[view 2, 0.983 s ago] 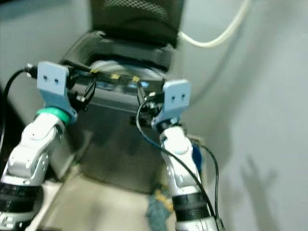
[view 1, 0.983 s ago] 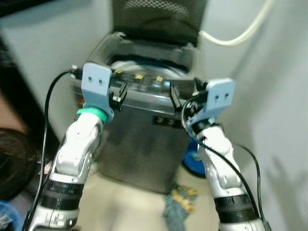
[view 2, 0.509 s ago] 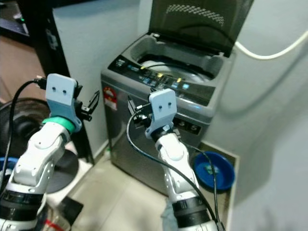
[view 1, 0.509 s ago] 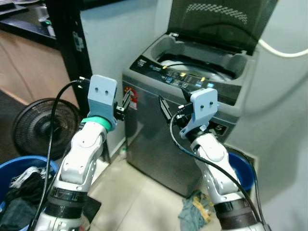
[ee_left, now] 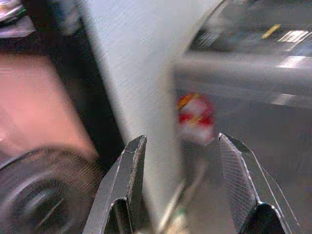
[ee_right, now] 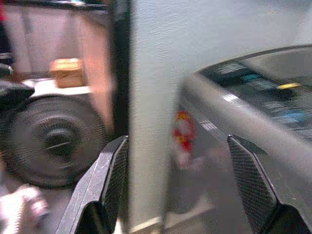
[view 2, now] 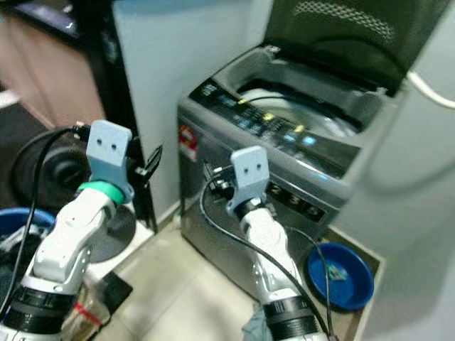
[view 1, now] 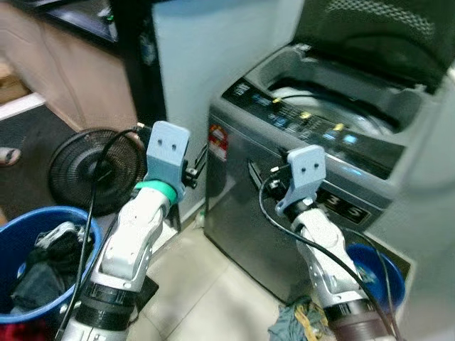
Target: Clothes washing
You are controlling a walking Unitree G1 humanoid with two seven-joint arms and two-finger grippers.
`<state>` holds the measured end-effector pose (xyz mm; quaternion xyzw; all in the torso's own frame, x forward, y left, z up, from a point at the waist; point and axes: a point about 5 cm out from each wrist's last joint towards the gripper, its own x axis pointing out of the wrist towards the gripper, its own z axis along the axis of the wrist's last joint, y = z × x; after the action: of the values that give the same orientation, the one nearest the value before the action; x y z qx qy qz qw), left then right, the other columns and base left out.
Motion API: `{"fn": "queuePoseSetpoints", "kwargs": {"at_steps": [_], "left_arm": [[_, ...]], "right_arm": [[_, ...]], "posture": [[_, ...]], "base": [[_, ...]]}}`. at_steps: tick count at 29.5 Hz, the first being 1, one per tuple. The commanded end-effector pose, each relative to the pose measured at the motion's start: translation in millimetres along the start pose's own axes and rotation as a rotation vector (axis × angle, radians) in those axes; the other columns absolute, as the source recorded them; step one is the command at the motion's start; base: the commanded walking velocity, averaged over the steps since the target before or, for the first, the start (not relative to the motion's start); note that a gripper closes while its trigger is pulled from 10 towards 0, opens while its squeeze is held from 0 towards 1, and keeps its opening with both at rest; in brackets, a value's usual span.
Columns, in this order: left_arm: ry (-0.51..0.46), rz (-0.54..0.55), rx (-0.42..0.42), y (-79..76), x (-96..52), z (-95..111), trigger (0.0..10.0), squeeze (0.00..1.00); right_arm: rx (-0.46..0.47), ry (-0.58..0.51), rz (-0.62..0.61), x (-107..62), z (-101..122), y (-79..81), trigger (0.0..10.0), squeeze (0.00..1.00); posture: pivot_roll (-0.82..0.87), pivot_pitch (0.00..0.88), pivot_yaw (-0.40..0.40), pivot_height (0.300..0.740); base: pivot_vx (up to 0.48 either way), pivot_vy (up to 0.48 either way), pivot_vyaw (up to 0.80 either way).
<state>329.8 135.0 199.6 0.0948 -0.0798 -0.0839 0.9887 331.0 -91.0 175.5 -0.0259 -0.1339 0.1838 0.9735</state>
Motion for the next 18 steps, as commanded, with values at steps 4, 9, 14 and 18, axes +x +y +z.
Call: {"fn": "queuePoseSetpoints", "kwargs": {"at_steps": [4, 9, 14, 18], "left_arm": [[0.231, 0.007, 0.040, -2.7, -26.9, -70, 10.0, 0.00], [0.359, 0.043, 0.040, 8.2, -48.8, -108, 10.0, 0.00], [0.392, 0.040, 0.035, 6.8, -58.4, -121, 10.0, 0.00], [0.403, 0.037, 0.003, 4.0, -61.8, -125, 10.0, 0.00]], "right_arm": [[0.038, 0.284, -0.122, -50.1, -75, -25.0, 10.0, 0.00], [-0.007, 0.423, -0.111, -80.5, -107, -25.8, 10.0, 0.00], [-0.004, 0.464, -0.112, -88.7, -117, -23.5, 10.0, 0.00], [-0.001, 0.467, -0.110, -88.4, -119, -21.8, 10.0, 0.00]], "posture": [[0.12, 0.000, -0.009, 0.720], [0.12, 0.000, -0.007, 0.720], [0.11, 0.000, -0.011, 0.720], [0.12, 0.000, -0.015, 0.720]], "base": [[0.000, 0.000, 0.80], [0.000, 0.000, 0.79], [0.000, 0.000, 0.79], [0.000, 0.000, 0.79]]}}
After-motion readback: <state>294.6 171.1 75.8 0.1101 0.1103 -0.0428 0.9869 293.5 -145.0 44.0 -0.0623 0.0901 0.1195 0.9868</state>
